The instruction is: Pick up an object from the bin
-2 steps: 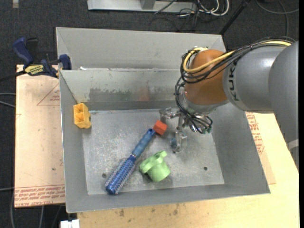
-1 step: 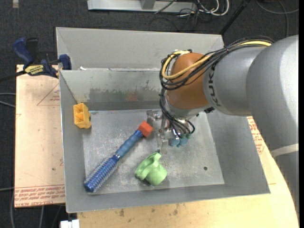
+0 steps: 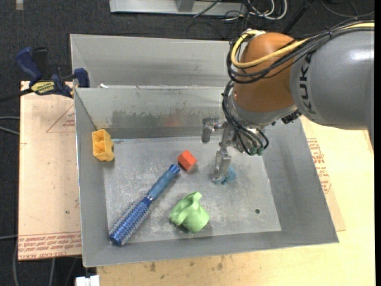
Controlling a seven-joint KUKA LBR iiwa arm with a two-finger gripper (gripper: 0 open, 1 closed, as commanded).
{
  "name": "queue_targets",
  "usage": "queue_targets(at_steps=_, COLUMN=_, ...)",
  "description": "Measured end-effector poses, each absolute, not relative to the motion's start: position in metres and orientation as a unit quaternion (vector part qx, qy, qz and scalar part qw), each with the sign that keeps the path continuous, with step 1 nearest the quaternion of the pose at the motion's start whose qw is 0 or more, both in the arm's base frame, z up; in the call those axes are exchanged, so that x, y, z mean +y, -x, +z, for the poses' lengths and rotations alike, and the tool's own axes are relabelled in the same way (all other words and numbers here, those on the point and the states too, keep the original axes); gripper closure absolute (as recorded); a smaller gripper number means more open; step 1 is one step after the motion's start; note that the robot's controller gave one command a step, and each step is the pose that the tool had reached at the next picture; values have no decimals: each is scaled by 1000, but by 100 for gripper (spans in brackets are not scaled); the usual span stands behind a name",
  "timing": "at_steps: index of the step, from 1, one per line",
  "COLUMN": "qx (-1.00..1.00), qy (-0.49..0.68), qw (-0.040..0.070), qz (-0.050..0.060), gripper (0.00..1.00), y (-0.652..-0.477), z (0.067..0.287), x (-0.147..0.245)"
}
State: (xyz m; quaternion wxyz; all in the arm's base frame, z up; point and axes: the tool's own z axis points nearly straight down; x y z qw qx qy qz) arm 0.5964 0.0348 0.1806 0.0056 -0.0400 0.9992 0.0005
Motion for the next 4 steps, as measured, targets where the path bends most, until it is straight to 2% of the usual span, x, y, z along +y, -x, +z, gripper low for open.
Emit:
queue_targets(at_steps=1, qx=965, qy=263, qw=-2, qz=0, gripper=0, y=-596, z=85, x=-37)
queue_targets(at_steps=2, qx=965, qy=264, qw=0, qz=1, gripper=100, y=-598, z=87, x=-35)
queue_targets(at_steps=3, qx=980, qy=200, qw=6, qz=0, gripper=100, y=-595, z=193, x=-32)
queue_targets(at_steps=4, qx=938, qy=347, qw=4, qz=-2, gripper=100, y=-581, z=270, x=-94)
